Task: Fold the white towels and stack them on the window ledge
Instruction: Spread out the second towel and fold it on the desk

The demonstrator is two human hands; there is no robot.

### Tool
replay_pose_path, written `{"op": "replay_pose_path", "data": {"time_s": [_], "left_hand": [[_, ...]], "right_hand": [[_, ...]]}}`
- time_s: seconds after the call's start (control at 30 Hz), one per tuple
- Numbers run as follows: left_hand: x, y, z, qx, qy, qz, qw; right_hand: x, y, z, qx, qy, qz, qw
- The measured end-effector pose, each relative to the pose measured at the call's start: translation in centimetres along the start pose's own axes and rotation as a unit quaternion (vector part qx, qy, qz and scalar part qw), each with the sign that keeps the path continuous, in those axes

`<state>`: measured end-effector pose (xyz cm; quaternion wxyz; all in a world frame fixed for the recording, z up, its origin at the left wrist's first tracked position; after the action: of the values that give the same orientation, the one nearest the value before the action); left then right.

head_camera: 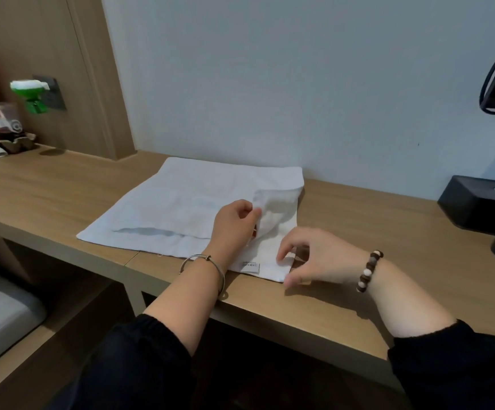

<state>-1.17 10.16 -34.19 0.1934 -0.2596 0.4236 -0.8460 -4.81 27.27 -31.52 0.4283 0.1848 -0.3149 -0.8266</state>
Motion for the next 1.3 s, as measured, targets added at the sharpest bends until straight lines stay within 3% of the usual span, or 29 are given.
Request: {"op": "replay_pose_path", "data": {"time_s": [0.13,0.3,0.4,0.5,0.6,0.67,0.83,1.3], "left_hand": [[-0.3,-0.2,0.2,-0.042,0.002,-0.008,0.999],[-0.3,0.1,0.5,0.034,-0.12,-0.086,0.988],[-0.6,-0.2,0.6,0.029,-0.144,-0.126,0.981],[-0.7,-0.2,0.9,-0.016,-0.127,-0.132,0.983],[-1.2,-0.1,1.0,-0.05,-0.081,-0.15,0.984],[-1.4,0.1,0.8,-0.03,-0.041,-0.161,0.986],[-1.5,0.1,0.3,-0.03,0.03,-0.151,0.988],[-2.0,-0.4,0.2,0.042,0.067,-0.164,0.983]], "right_hand": [[0.4,0.0,-0.9,-0.051,0.016,0.042,0.998],[1.0,-0.3,-1.0,-0.057,-0.01,0.059,0.997],[1.4,-0.5,-0.7,-0.039,-0.022,0.06,0.997],[1.5,-0.3,-0.2,0.054,-0.114,0.04,0.991],[1.4,-0.3,0.5,0.109,-0.272,0.044,0.955],[1.3,-0.2,0.7,0.141,-0.322,0.038,0.935],[1.3,0.2,0.3,0.185,-0.327,0.042,0.926],[1.5,0.4,-0.5,0.23,-0.359,0.024,0.904]]}}
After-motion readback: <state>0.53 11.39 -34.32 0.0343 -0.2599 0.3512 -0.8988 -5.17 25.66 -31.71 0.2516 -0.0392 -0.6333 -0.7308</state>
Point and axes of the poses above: each hand's wrist, its own x-axis towards the middle knuckle, its own z-axis out of the back of the hand, y = z × x, the point moved 1 cm from there along x, towards the middle knuckle, and after that the axes turned 13 degrees about x, right-handed, at the moved point
